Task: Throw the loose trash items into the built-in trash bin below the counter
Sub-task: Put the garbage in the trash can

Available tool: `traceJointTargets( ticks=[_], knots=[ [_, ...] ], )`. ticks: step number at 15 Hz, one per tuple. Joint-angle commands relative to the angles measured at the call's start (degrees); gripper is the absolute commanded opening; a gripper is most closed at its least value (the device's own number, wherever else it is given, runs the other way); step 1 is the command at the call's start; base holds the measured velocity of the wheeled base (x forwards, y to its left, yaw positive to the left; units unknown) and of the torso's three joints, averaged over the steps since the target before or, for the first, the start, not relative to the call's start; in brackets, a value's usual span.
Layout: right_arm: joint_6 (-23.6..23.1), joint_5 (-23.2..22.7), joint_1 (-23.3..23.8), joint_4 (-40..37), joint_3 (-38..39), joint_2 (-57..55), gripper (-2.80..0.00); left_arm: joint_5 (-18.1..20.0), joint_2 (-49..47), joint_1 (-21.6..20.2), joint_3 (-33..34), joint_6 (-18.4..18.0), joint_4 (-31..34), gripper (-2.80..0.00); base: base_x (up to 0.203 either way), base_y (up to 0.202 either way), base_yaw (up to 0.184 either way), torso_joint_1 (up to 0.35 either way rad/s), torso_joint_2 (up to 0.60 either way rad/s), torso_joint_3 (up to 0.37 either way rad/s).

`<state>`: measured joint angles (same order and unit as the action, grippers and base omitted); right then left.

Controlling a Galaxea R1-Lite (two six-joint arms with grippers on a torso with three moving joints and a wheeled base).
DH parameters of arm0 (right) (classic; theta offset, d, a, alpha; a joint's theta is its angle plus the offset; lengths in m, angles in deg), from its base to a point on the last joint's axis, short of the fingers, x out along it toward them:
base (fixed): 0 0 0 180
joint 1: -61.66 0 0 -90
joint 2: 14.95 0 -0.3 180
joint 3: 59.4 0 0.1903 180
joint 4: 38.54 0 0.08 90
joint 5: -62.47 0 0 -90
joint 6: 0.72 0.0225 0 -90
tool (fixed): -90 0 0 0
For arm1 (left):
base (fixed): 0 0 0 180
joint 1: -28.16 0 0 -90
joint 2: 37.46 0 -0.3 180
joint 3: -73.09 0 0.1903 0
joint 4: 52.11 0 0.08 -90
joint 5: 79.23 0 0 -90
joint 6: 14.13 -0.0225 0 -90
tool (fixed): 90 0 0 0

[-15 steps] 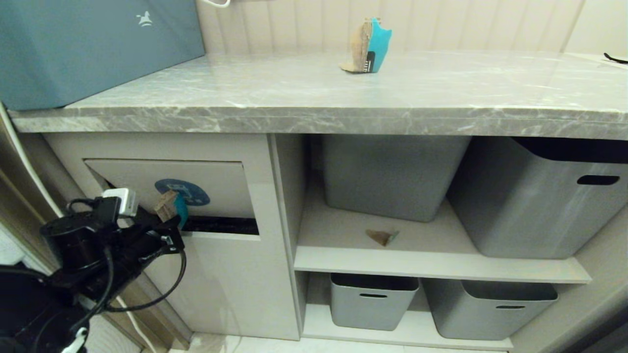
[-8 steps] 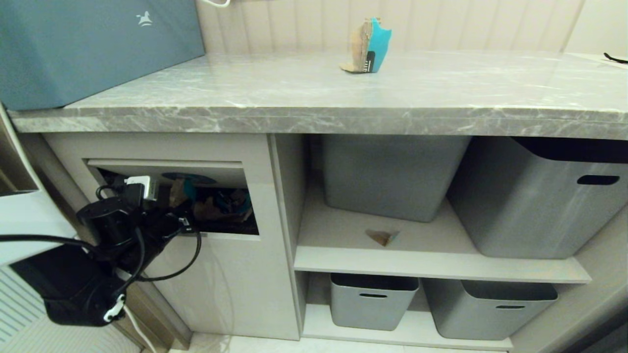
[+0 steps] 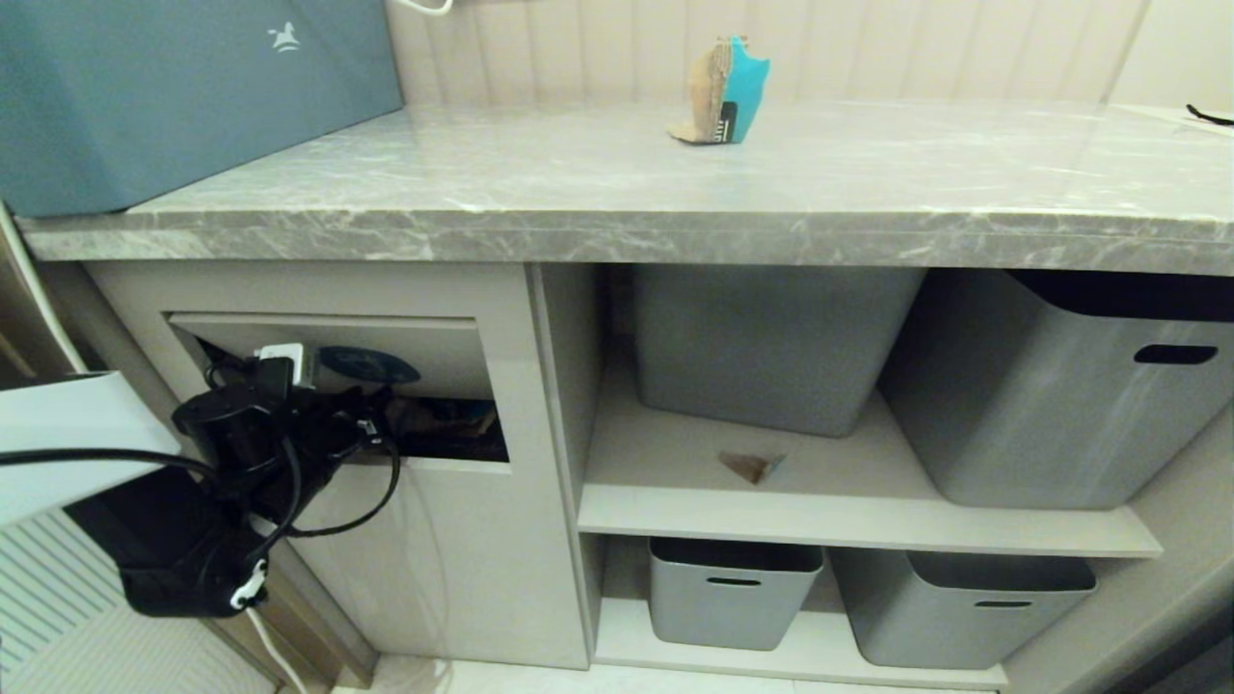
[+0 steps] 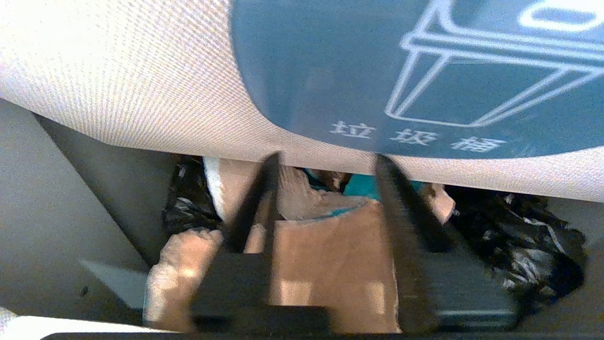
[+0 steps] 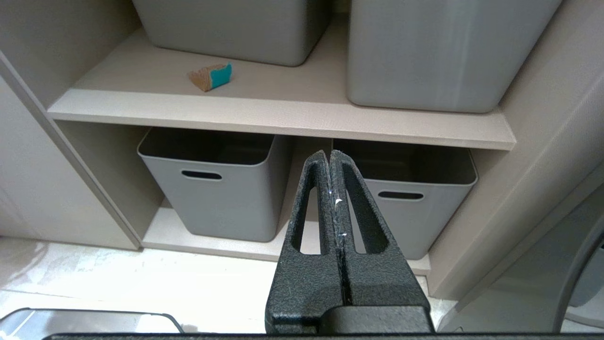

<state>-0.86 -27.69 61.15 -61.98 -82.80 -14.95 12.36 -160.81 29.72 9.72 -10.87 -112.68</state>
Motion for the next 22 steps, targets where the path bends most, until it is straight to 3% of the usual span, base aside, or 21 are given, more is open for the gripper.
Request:
traceJointTargets(
  ticks=[1, 7, 11, 15, 18, 22],
  knots=[
    [0.0, 0.0, 0.0, 0.0, 0.0, 0.1, -2.8, -0.1, -0.3, 0.0, -0.3, 0.9, -0.4, 0.0, 0.0, 0.0, 0.0, 0.0, 0.0, 0.0],
    [0.0, 0.0, 0.0, 0.0, 0.0, 0.1, -2.8, -1.0, -0.9, 0.0, -4.6, 0.8, -0.4, 0.0, 0.0, 0.0, 0.0, 0.0, 0.0, 0.0],
    [0.0, 0.0, 0.0, 0.0, -0.1, 0.1, -2.8, -1.2, -1.7, 2.3, -6.9, 3.3, -0.5, 0.0, 0.0, 0.0, 0.0, 0.0, 0.0, 0.0],
    [0.0, 0.0, 0.0, 0.0, 0.0, 0.1, -2.8, -1.9, -2.8, 7.0, -6.5, 6.3, -0.5, 0.0, 0.0, 0.0, 0.0, 0.0, 0.0, 0.0],
    [0.0, 0.0, 0.0, 0.0, 0.0, 0.1, -2.8, -4.8, -2.9, 9.4, -6.1, 7.3, -0.5, 0.0, 0.0, 0.0, 0.0, 0.0, 0.0, 0.0],
    [0.0, 0.0, 0.0, 0.0, 0.0, 0.1, -2.8, -6.0, -2.3, 9.9, -2.1, 7.5, -0.5, 0.0, 0.0, 0.0, 0.0, 0.0, 0.0, 0.0]
  ],
)
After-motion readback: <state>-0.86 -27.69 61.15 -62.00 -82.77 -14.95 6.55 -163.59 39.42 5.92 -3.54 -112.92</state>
